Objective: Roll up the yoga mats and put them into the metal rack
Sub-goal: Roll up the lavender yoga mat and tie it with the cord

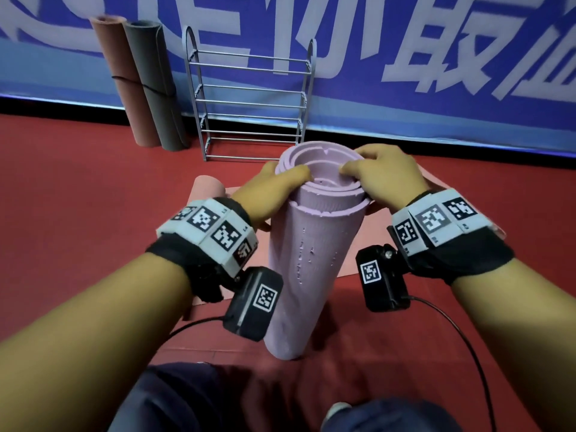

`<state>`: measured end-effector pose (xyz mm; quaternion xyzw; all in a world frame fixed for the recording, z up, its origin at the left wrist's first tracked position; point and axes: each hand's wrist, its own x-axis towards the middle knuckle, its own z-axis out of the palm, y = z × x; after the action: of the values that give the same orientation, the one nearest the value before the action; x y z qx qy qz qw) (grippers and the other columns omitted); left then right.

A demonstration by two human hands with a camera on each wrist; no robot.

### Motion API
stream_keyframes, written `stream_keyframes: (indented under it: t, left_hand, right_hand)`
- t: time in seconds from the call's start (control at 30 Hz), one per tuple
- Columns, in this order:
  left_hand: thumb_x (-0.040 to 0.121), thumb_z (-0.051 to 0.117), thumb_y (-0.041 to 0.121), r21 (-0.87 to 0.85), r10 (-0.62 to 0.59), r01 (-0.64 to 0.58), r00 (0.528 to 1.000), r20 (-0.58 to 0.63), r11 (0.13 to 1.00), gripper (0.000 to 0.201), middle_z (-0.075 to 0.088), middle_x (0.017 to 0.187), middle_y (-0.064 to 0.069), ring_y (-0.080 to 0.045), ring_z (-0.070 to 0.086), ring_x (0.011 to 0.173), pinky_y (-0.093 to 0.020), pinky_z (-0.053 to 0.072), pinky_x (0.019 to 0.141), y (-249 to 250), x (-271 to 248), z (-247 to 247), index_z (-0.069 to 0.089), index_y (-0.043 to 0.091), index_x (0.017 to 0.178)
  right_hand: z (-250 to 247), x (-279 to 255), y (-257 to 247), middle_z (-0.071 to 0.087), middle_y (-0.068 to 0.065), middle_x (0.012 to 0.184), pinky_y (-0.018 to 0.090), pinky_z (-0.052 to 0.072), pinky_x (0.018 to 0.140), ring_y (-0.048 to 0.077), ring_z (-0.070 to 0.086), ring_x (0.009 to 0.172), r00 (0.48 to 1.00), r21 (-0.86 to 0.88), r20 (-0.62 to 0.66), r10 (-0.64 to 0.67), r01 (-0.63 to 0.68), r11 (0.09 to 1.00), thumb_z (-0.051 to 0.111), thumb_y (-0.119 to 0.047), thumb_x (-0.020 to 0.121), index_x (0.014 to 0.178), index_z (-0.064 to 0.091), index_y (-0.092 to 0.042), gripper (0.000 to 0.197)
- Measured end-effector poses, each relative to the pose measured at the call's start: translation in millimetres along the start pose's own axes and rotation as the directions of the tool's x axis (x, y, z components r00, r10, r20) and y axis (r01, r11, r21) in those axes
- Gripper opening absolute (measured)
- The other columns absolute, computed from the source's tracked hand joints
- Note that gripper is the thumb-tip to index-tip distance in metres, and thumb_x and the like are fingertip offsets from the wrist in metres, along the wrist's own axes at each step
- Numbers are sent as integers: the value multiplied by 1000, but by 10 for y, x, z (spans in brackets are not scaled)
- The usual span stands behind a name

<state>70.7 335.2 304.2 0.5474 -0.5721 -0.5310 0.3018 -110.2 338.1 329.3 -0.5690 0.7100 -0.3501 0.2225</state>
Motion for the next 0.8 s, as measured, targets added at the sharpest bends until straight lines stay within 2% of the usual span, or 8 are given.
stream_keyframes:
  t: [0.07,0.17,0.2,0.33,0.4,0.67,0.73,0.8]
  left_hand:
    - [66,60,43,24,-12,11,999,29,1000,61,60,99,1,-18,56,78,-28,48,63,22,-14,-39,48,32,125]
    - [88,63,17,79,22,-24,999,28,997,57,58,94,0,-10,52,68,-11,38,38,-106,-27,4,37,24,138]
    - [91,61,13,82,31,-33,999,25,996,57,59,101,-2,-9,52,68,-11,39,38,-164,-9,19,34,22,140]
    - [91,67,24,8,89,-89,993,-73,996,70,59,125,-2,-15,59,90,-20,45,70,-217,81,63,26,27,147]
    - [89,70,26,-25,75,-78,992,-100,997,75,58,122,0,-12,57,85,-14,44,60,-220,123,93,25,29,148]
    - [88,70,26,-108,-28,16,994,-106,994,57,62,108,6,3,53,71,-9,39,41,-297,228,100,40,25,137]
    - [89,69,27,-112,-55,44,994,-100,993,54,62,102,8,1,54,71,-15,39,44,-280,205,89,41,25,135]
    - [89,68,29,-94,-60,52,995,-82,994,54,62,102,9,1,54,72,-18,38,47,-276,196,91,40,25,135]
  right_hand:
    - [25,-41,-17,68,-1,79,46,58,78,26,67,83,997,-86,78,-29,36,996,58,-30,87,91,70,-23,14]
    - [205,-105,68,66,8,97,47,53,86,30,63,92,976,-216,216,-6,54,975,39,-36,101,106,65,-16,33]
    - [258,-106,92,64,11,103,47,51,89,33,61,97,974,-239,225,6,49,970,33,-38,103,109,63,-13,39]
    - [324,19,174,56,12,132,43,41,106,28,53,117,964,-104,265,27,1,995,24,-38,106,132,53,-14,45]
    - [361,71,248,51,7,142,36,35,111,23,48,127,964,-60,268,-8,25,998,24,-34,107,141,47,-16,45]
    - [530,151,368,53,2,142,34,33,111,22,46,132,976,-3,216,-40,42,999,29,-36,106,141,50,-19,44]
    - [536,180,357,56,-2,131,31,40,101,21,53,121,979,-9,199,-38,41,999,43,-35,102,140,49,-22,40]
    - [462,181,305,56,1,116,27,41,80,21,56,100,988,-52,145,-60,68,996,63,-26,92,133,49,-25,43]
